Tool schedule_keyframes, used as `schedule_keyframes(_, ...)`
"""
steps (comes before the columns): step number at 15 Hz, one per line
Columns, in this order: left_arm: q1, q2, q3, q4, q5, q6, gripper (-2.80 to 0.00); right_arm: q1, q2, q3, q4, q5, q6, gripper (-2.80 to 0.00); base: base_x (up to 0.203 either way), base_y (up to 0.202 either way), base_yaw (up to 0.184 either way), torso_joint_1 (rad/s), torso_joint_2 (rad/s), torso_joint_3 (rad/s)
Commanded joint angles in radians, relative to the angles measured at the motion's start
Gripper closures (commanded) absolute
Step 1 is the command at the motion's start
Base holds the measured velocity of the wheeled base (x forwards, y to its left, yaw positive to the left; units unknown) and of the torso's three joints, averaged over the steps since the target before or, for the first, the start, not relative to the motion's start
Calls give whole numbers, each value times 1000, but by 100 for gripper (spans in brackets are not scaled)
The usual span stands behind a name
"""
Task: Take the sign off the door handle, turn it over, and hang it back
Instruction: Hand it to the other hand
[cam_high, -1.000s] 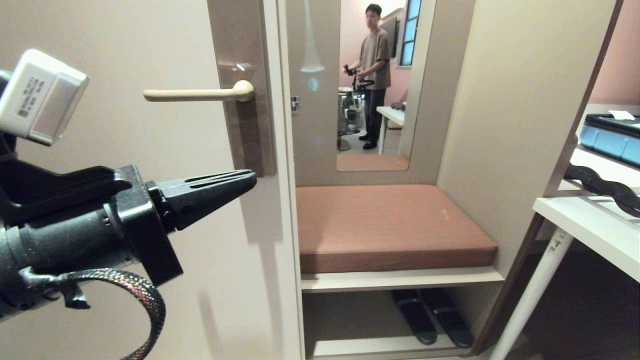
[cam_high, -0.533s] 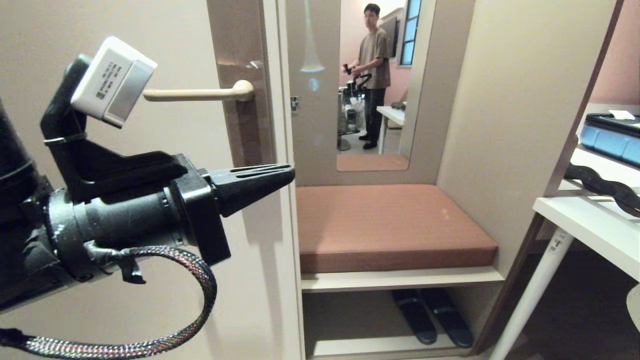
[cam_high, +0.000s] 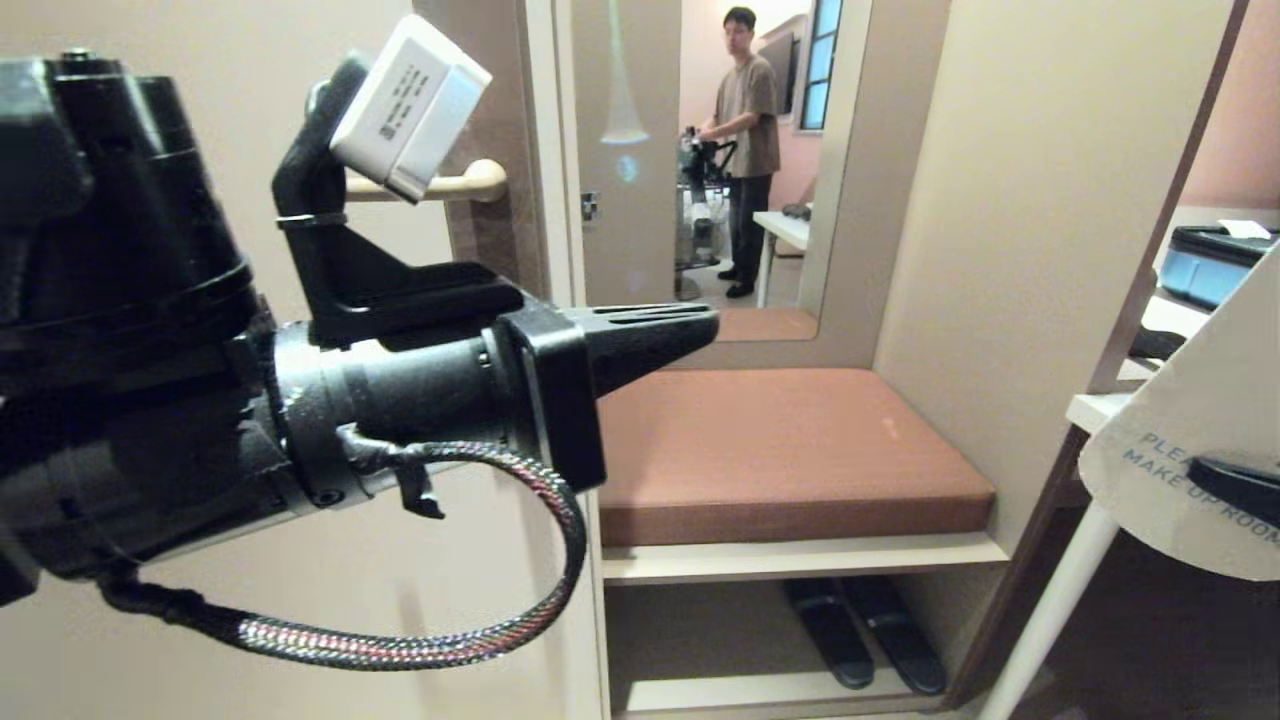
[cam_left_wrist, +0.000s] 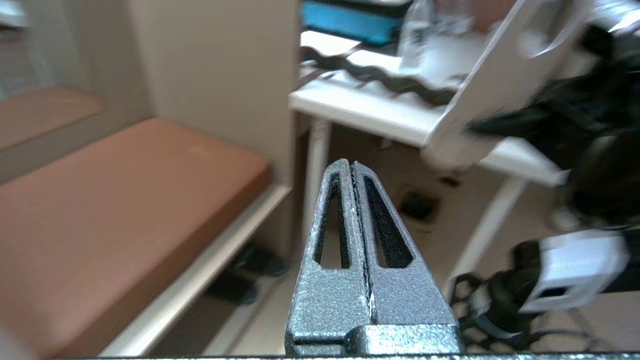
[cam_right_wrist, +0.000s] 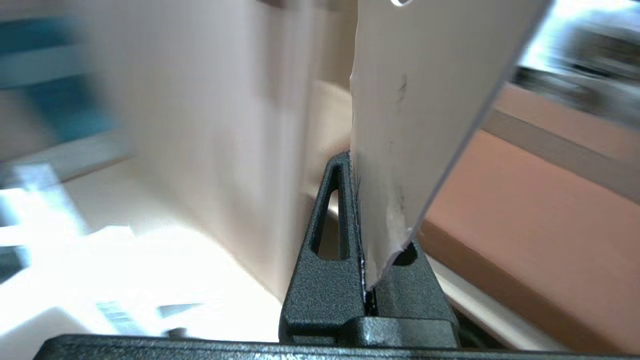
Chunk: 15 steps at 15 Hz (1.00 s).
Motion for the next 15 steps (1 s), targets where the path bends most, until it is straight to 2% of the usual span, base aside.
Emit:
schedule_keyframes(1, -30, 65, -41, -14, -2, -24, 0, 20, 109, -44, -1, 67, 1, 0, 0, 0, 0, 0, 0, 0)
schedule_keyframes(5, -93, 178, -123, -52, -31, -37, 0, 124, 215, -119, -4, 92, 1, 0, 0, 0, 0, 0, 0, 0)
schedule_keyframes(8, -134, 233, -157, -99, -52, -41, 0, 213, 257, -156, -4, 93, 1, 0, 0, 0, 0, 0, 0, 0)
schedule_keyframes(10, -140, 245, -156, -102, -88, -40, 0, 263, 279, -172, -4, 93, 1, 0, 0, 0, 0, 0, 0, 0)
schedule_keyframes(15, -136, 263, -153, -105, -144, -41, 0, 282, 283, -157, -4, 101, 1, 0, 0, 0, 0, 0, 0, 0)
